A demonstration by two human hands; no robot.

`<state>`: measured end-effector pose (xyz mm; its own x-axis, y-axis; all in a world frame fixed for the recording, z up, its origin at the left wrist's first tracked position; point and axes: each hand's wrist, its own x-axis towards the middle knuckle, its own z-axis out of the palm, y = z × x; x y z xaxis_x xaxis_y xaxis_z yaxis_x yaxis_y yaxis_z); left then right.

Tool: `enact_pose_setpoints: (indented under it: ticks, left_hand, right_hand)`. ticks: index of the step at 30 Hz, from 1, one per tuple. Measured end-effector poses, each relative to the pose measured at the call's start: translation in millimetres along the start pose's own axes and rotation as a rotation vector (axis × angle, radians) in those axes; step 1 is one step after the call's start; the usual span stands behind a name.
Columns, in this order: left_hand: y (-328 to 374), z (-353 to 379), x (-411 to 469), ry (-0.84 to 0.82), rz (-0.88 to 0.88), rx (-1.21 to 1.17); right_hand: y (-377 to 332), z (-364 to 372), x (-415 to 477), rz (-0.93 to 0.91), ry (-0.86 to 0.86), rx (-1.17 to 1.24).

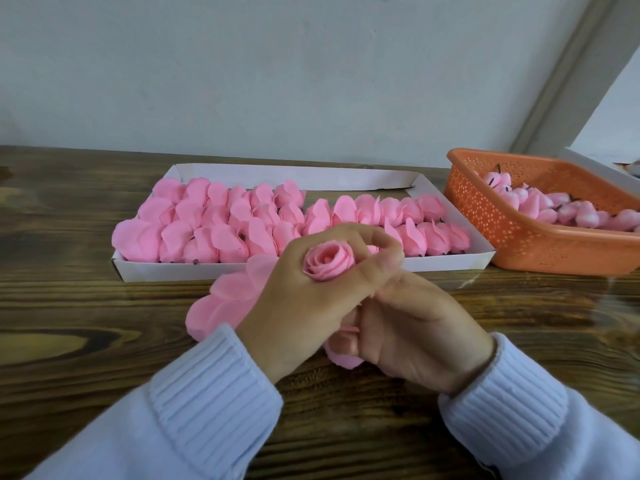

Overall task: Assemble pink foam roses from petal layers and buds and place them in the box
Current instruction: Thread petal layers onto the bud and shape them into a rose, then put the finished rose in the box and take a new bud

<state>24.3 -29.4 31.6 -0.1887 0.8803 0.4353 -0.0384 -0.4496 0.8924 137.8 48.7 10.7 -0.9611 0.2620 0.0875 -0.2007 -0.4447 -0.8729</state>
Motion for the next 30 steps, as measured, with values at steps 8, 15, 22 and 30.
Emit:
enact_pose_setpoints:
  ticks: [8,15,22,30]
  left_hand:
    - [-3.5,1.0,-1.9,-0.021,-0.058,-0.014]
    - [-1.0,0.0,-0.4,-0.006,-0.060,-0.092]
    - [-2.1,0.4,-0.3,0.039,-0.053,0.003]
    - [-3.0,5.4,-4.3,0.055,-0.018,-0.080]
  right_hand:
    - [-2.8,3.4,2.4,0.028,0.079,-0.078]
    - [-2.1,0.3,1.4,-0.024,0.000,0.027]
    - [-2.7,5.6,1.6,0.004,0.019,-0.015]
    - [1.4,4.6,3.6,-0.035,0.134,-0.052]
